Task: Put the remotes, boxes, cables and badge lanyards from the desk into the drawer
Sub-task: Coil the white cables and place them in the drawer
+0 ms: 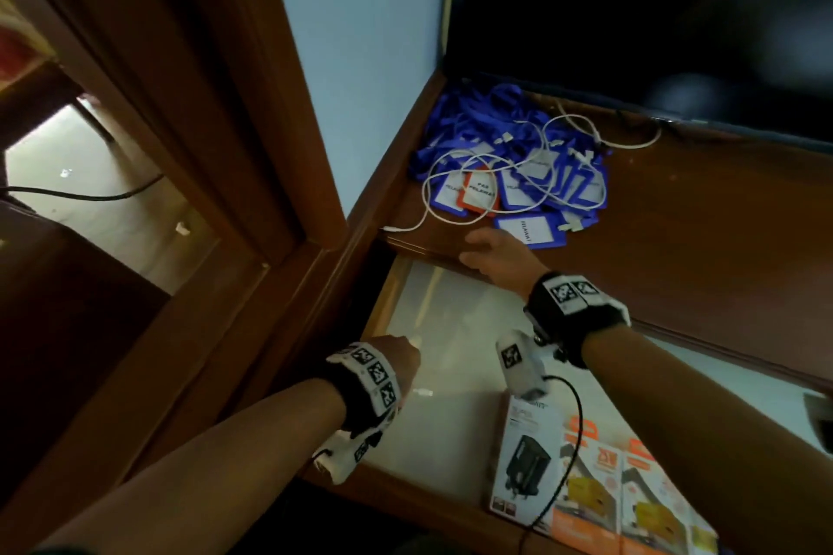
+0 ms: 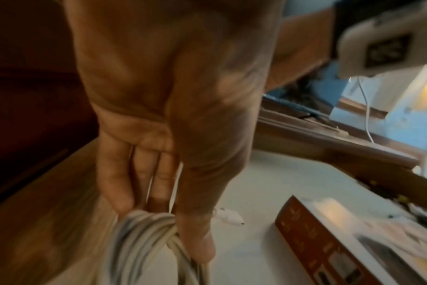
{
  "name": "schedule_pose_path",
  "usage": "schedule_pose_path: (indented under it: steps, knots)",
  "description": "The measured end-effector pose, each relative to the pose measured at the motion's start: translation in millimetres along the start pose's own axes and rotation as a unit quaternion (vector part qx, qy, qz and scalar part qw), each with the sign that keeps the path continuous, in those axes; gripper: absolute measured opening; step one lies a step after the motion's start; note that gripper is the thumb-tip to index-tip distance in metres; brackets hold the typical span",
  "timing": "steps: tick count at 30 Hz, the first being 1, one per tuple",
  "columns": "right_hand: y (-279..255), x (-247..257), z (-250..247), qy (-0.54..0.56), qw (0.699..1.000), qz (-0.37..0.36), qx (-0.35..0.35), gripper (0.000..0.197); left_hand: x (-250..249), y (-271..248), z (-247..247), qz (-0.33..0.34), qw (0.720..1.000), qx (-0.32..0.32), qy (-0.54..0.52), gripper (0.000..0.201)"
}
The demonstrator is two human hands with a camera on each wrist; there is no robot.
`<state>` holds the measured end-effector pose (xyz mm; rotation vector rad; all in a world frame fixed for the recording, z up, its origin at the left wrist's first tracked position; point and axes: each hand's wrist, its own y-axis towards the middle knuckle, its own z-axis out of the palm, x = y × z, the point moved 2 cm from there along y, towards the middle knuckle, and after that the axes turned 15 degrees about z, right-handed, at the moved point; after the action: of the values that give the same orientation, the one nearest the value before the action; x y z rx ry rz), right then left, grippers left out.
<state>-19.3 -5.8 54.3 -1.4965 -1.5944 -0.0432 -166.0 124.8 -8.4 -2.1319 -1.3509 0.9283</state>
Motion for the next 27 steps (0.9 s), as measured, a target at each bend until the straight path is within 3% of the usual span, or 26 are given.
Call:
schedule_pose_path:
  steps: [4, 9, 12, 16, 18, 23, 27]
  knots:
    - [24, 28, 16, -0.037, 0.998, -0.042, -0.001, 0.061, 11, 8, 19, 0.014, 0.999, 0.038, 0.03, 0.019]
    - [48, 38, 24, -0.063, 0.998, -0.005, -0.002, 0.073, 5, 12, 26, 0.05, 0.997, 0.039, 0.052, 0.016]
    - [57, 32, 24, -0.069, 0.997, 0.004, -0.021, 0.06, 1, 17, 34, 0.06, 0.993, 0.052, 0.09, 0.02]
    - [46, 19, 18, -0.076, 0.995, -0.005, -0.068, 0.014, -8, 25, 46, 0.091, 0.984, 0.079, 0.133, 0.019]
    - [36, 13, 11, -0.027, 0.994, -0.005, -0.103, 0.012, -12, 30, 48, 0.124, 0.978, 0.078, 0.147, 0.016]
    - [0, 11, -10, 0.086, 0.981, -0.032, -0.17, 0.01, -13, 35, 42, 0.201, 0.963, 0.076, 0.164, 0.033]
    - [-30, 9, -29, 0.184, 0.962, -0.066, -0.193, 0.017, -10, 30, 34, 0.189, 0.964, 0.137, 0.124, 0.032]
